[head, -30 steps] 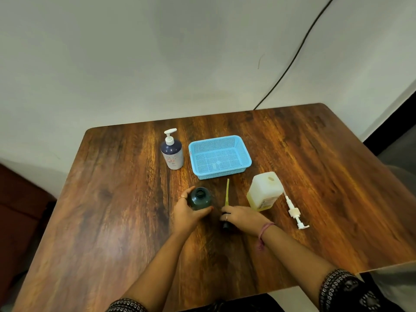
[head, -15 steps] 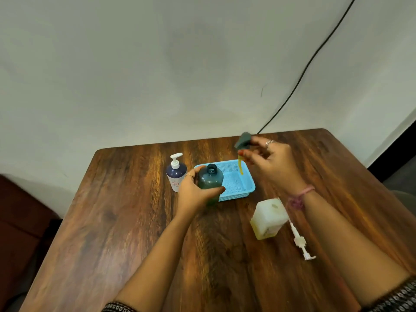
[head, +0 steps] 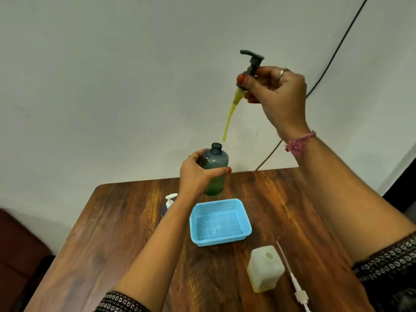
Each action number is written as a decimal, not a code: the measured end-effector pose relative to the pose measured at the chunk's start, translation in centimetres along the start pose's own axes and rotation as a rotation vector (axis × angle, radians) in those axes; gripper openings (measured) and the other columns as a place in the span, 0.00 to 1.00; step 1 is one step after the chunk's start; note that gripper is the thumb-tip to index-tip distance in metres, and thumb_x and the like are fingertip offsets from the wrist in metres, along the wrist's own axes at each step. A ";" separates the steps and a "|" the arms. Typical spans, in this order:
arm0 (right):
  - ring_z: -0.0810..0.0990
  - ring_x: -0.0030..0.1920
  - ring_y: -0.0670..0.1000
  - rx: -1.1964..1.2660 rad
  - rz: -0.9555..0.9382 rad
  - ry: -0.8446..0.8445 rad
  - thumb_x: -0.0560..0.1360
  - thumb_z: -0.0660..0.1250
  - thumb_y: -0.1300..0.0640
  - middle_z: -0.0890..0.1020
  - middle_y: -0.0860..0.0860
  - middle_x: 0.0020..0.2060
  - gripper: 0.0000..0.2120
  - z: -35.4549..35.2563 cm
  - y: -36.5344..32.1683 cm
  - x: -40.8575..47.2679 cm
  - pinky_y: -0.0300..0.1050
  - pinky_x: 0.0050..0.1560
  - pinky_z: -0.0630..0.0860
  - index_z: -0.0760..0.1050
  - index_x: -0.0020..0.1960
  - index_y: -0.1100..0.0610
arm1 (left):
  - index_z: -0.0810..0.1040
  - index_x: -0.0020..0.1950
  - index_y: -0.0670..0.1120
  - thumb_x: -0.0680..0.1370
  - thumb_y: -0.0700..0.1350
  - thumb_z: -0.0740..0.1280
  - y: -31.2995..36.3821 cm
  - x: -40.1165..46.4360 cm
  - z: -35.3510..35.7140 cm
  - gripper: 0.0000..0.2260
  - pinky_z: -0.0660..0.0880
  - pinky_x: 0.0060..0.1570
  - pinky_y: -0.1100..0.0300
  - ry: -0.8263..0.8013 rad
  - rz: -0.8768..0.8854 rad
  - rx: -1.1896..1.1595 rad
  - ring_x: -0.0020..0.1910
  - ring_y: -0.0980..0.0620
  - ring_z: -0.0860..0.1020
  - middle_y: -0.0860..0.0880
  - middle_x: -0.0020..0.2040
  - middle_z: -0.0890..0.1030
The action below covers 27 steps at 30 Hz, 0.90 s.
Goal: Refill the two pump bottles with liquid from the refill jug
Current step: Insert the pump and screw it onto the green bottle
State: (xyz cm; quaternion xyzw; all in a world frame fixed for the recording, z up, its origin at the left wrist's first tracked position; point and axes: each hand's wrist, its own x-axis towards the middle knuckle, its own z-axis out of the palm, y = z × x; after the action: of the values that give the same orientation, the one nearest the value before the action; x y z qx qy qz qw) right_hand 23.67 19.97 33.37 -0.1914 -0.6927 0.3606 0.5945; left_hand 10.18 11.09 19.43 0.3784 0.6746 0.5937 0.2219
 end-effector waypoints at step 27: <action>0.84 0.41 0.41 -0.186 0.004 -0.273 0.67 0.76 0.49 0.85 0.49 0.40 0.16 -1.0 2.0 3.1 0.31 0.41 0.76 0.82 0.51 0.57 | 0.74 0.63 0.49 0.62 0.49 0.80 7.6 2.3 3.1 0.31 0.77 0.47 0.62 0.085 0.118 -0.057 0.52 0.54 0.77 0.53 0.55 0.78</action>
State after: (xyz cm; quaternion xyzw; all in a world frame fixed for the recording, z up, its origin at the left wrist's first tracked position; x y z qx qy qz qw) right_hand 23.62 23.72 34.02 -0.1962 -0.7971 0.3186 0.4739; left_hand 13.01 14.92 26.56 0.3856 0.6425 0.6404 0.1684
